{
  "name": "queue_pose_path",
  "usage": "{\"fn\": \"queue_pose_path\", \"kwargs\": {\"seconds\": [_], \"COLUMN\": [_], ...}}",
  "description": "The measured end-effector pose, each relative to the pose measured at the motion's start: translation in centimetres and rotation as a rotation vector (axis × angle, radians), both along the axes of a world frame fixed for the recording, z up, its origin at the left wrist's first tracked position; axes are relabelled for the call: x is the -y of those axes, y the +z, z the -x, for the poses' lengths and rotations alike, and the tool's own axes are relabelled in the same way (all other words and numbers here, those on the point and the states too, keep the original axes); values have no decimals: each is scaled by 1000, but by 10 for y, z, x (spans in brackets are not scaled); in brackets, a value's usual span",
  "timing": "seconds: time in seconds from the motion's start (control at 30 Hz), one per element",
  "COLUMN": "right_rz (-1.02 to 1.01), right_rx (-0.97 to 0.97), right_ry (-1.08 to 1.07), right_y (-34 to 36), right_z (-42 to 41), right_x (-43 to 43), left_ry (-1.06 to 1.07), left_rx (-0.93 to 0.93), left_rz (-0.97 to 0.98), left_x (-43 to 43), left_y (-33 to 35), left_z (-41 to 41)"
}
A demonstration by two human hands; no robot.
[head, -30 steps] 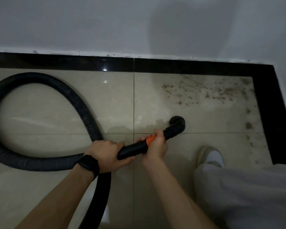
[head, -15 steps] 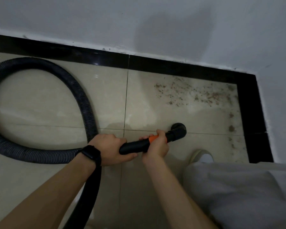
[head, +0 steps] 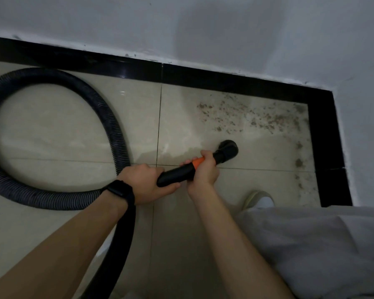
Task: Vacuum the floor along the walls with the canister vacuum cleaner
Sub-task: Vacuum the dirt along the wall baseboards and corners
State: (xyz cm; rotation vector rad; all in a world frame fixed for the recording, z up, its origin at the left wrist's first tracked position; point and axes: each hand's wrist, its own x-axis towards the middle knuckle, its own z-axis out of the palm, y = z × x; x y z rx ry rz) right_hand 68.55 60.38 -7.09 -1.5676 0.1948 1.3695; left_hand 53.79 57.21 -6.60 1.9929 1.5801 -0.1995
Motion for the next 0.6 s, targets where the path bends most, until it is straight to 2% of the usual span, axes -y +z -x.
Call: {"fn": "queue_pose_path", "kwargs": {"seconds": [0.1,0.33,0.47,0.6], "right_rz": [-11,21,-4,-9], "right_rx": [-3,32,11,-5], "right_ry": [8,-117,-98,-32], "right_y": [0,-6,-5,-8], "right_z": [3,-43,-59,-37], "right_x": [-3,-5,-18,-26], "left_ry": [8,-158,-119,-49], "left_rx": [-9,-6,55,72], "left_rz": [7,18,-16,9], "left_x": [-4,-19,-22,-22], "left_y": [1,-1,-8,-13], "left_z": [4,-39,-57,-36]}}
